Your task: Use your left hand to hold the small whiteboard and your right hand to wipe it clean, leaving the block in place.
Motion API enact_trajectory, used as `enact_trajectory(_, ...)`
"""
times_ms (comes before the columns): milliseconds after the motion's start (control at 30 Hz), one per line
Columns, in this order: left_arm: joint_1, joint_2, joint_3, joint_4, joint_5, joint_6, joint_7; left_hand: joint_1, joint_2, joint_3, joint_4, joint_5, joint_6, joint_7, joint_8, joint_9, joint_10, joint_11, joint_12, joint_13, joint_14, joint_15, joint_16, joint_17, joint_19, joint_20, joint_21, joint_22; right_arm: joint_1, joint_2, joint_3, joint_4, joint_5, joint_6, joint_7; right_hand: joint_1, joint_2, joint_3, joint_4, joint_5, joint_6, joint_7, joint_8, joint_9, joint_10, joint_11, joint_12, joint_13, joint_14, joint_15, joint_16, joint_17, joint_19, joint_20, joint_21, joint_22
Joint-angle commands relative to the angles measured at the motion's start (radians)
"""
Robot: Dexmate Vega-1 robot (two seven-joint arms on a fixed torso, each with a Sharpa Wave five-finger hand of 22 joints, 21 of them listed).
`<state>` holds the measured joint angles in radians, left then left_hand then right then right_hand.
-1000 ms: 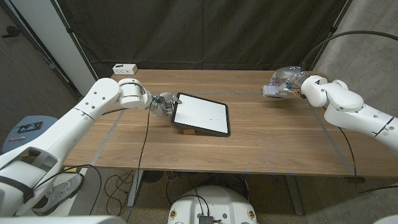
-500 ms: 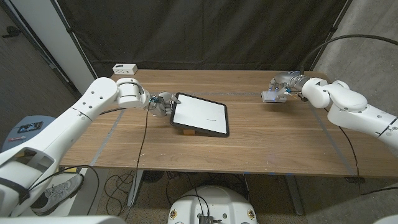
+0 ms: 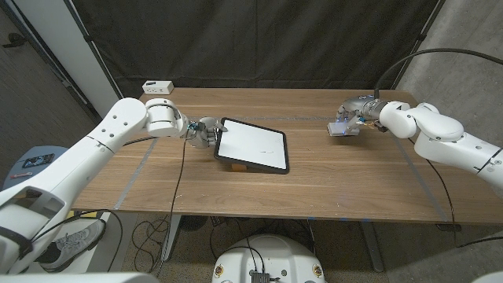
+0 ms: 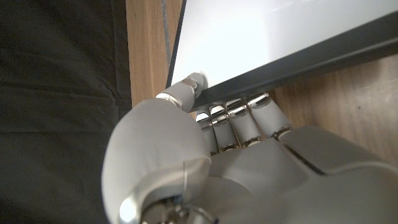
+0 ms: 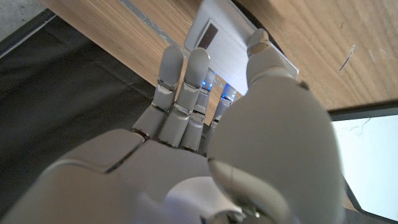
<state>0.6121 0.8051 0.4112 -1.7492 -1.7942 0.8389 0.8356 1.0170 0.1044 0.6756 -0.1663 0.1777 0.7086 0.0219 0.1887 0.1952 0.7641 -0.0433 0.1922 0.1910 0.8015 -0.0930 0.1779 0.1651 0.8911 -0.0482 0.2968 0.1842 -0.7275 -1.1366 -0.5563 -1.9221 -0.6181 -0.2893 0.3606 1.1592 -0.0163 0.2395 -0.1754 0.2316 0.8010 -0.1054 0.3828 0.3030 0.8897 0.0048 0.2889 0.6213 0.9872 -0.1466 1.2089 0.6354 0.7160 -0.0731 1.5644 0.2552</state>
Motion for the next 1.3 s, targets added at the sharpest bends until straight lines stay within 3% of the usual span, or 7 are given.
enact_trajectory(33, 0.012, 0.014, 0.003, -0.014, -0.018, -0.011, 0.007, -0.009, 0.0, -0.001, 0.004, 0.004, -0.004, 0.003, 0.0, 0.004, -0.007, 0.0, 0.002, 0.0, -0.005, -0.005, -0.001, 0.003, -0.001, -0.002, 0.005, 0.001, -0.003, 0.011, -0.003, 0.007, -0.008, 0.034, 0.033, 0.033, 0.057, 0.019, 0.019, 0.001, 0.168, -0.051, 0.013, 0.071, 0.116, -0.119, 0.002, 0.027, -0.005, -0.08, -0.002, 0.003, -0.002, -0.137, -0.001, 0.002)
enact_trajectory(1000, 0.035, 0.062, 0.005, -0.018, -0.048, -0.01, -0.005, -0.041, -0.004, -0.017, 0.019, 0.001, -0.043, -0.001, -0.009, 0.003, -0.056, -0.003, -0.01, 0.0, -0.033, 0.006, -0.004, 0.005, -0.026, 0.018, -0.006, 0.0, 0.006, 0.047, -0.038, 0.053, -0.031, 0.065, 0.078, 0.029, 0.057, 0.018, 0.019, -0.004, 0.169, -0.055, 0.017, 0.083, 0.112, -0.123, -0.004, 0.029, -0.009, -0.08, -0.01, 0.003, -0.008, -0.137, -0.001, -0.004)
enact_trajectory(1300, 0.03, 0.086, 0.004, -0.02, -0.048, 0.005, -0.024, -0.068, -0.007, -0.03, 0.027, 0.001, -0.083, -0.007, -0.015, 0.003, -0.091, 0.0, -0.013, 0.0, -0.066, 0.018, -0.009, 0.005, -0.056, 0.056, -0.02, -0.001, 0.01, 0.054, -0.047, 0.05, -0.043, 0.056, 0.092, 0.027, 0.057, 0.017, 0.02, -0.006, 0.168, -0.055, 0.016, 0.084, 0.105, -0.123, -0.009, 0.029, -0.015, -0.08, -0.017, -0.001, -0.009, -0.137, -0.003, -0.008)
